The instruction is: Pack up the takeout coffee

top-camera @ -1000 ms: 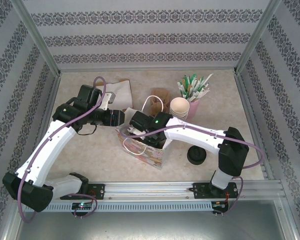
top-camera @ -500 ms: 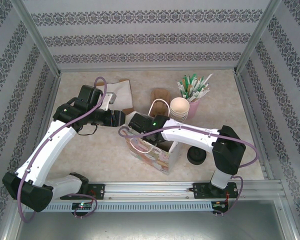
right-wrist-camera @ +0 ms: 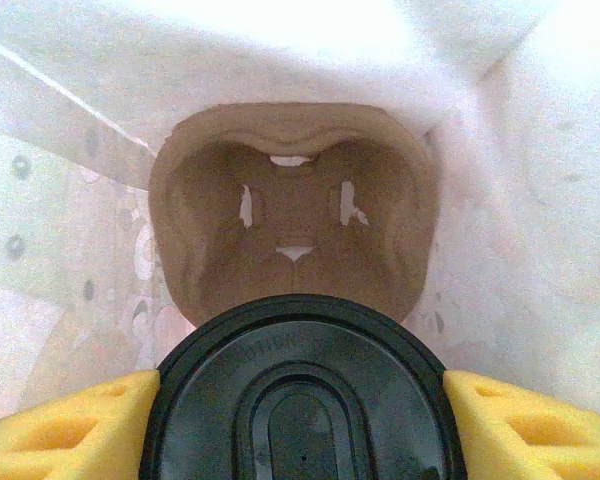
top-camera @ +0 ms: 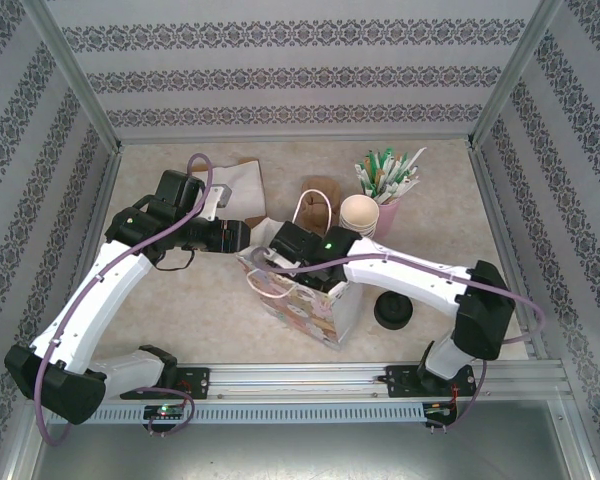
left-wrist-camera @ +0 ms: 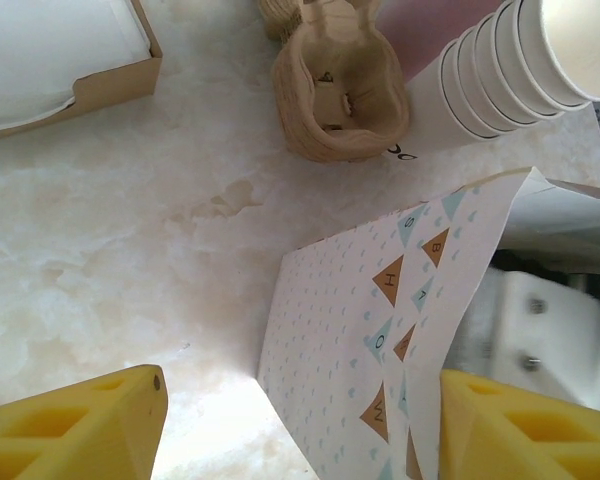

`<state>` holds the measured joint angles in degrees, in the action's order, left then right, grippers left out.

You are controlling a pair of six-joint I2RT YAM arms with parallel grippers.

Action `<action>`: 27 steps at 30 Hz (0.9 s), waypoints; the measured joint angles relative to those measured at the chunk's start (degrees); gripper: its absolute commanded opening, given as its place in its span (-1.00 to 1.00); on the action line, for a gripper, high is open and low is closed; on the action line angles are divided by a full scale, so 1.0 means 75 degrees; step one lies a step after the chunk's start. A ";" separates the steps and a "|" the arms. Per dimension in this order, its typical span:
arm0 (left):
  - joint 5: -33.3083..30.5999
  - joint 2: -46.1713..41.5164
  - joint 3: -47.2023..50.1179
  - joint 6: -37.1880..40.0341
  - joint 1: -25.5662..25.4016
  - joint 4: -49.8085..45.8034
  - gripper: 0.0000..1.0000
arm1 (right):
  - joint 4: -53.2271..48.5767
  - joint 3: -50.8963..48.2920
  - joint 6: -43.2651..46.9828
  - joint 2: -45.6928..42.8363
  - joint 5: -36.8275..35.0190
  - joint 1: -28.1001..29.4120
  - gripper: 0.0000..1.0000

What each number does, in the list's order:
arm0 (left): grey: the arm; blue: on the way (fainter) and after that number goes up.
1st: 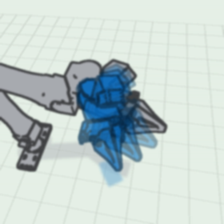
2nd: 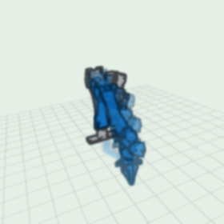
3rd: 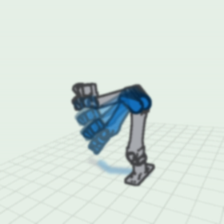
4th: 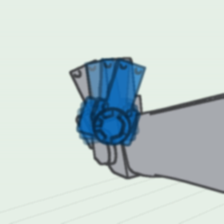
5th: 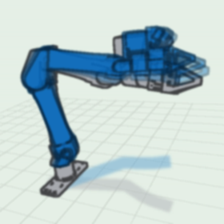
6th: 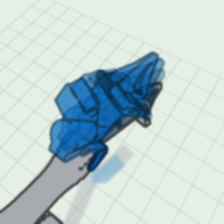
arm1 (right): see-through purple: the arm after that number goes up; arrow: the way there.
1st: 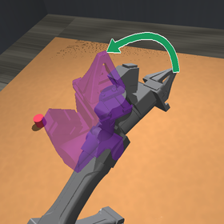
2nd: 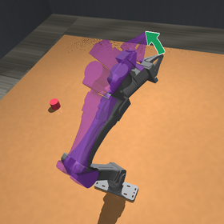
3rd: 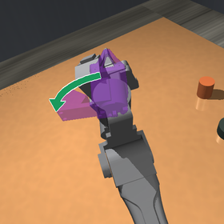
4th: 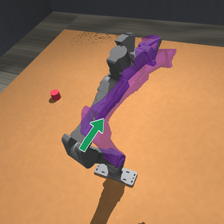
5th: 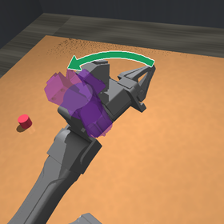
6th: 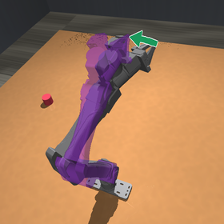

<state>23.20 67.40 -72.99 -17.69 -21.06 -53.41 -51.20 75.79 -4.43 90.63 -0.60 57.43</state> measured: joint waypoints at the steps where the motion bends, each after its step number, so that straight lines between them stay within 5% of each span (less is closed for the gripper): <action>1: -0.0041 -0.0015 -0.0003 -0.0017 0.0000 0.0000 0.40 | 0.0058 -0.0041 -0.0026 -0.0140 0.0003 -0.0041 -0.03; 22: -0.0647 -0.0303 -0.0175 -0.0221 0.0000 -0.0009 0.39 | 0.2256 -0.0731 -0.0650 -0.2127 0.0224 -0.0216 -0.07; 27: -0.0784 -0.0303 -0.0254 -0.0268 0.0000 -0.0041 0.52 | 0.2632 -0.0734 -0.0659 -0.2340 0.0198 -0.0245 -0.07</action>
<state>17.32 65.12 -74.89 -19.70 -21.06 -53.71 -31.46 70.28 -9.37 73.08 0.89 55.59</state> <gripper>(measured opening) 0.737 0.647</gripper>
